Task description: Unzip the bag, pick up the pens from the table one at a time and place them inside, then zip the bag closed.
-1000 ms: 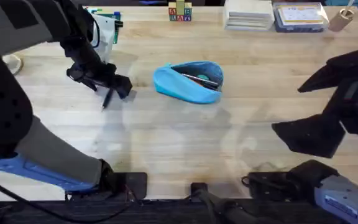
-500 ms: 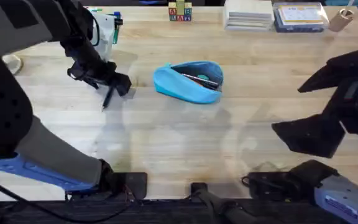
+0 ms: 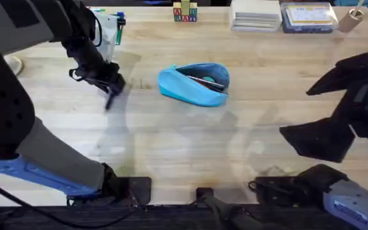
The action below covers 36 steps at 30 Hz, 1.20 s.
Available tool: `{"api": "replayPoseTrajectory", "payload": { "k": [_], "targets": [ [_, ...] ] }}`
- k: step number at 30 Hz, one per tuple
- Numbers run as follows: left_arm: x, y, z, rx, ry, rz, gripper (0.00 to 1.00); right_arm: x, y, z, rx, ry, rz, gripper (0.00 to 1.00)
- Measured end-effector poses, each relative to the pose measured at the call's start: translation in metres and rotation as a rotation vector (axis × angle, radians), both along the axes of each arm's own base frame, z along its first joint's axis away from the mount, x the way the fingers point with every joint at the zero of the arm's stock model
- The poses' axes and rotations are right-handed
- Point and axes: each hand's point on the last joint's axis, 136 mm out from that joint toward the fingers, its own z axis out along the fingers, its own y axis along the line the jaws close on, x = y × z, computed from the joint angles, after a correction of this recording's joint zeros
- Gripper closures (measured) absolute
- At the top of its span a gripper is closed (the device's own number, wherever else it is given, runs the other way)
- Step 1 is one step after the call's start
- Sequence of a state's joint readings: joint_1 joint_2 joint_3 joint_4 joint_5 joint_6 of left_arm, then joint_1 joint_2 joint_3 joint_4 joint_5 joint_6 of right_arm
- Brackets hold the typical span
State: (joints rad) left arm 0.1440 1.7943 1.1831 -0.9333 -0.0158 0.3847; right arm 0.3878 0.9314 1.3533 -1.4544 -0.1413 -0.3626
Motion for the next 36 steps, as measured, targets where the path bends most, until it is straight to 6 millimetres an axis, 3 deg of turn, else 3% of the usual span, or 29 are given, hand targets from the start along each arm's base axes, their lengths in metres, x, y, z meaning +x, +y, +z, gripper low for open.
{"api": "replayPoseTrajectory", "payload": {
  "k": [1,3,20,30,36],
  "targets": [
    [0.0,0.003,0.0,0.017,-0.001,0.0,0.884,0.0,0.0,0.0,0.0,0.0,0.0,0.003],
    [0.001,0.006,0.001,0.023,-0.001,0.005,0.947,0.0,0.0,0.0,0.0,0.0,0.0,0.003],
    [0.009,0.004,0.01,-0.001,0.025,0.079,0.957,0.0,0.0,0.0,-0.001,0.001,0.0,0.004],
    [0.057,-0.004,0.08,-0.063,-0.112,0.09,0.956,0.0,0.0,0.0,0.0,0.001,0.0,0.004],
    [0.079,-0.022,0.121,-0.121,-0.204,0.054,0.956,0.0,0.0,0.0,0.0,0.001,0.0,0.004]
  ]
}}
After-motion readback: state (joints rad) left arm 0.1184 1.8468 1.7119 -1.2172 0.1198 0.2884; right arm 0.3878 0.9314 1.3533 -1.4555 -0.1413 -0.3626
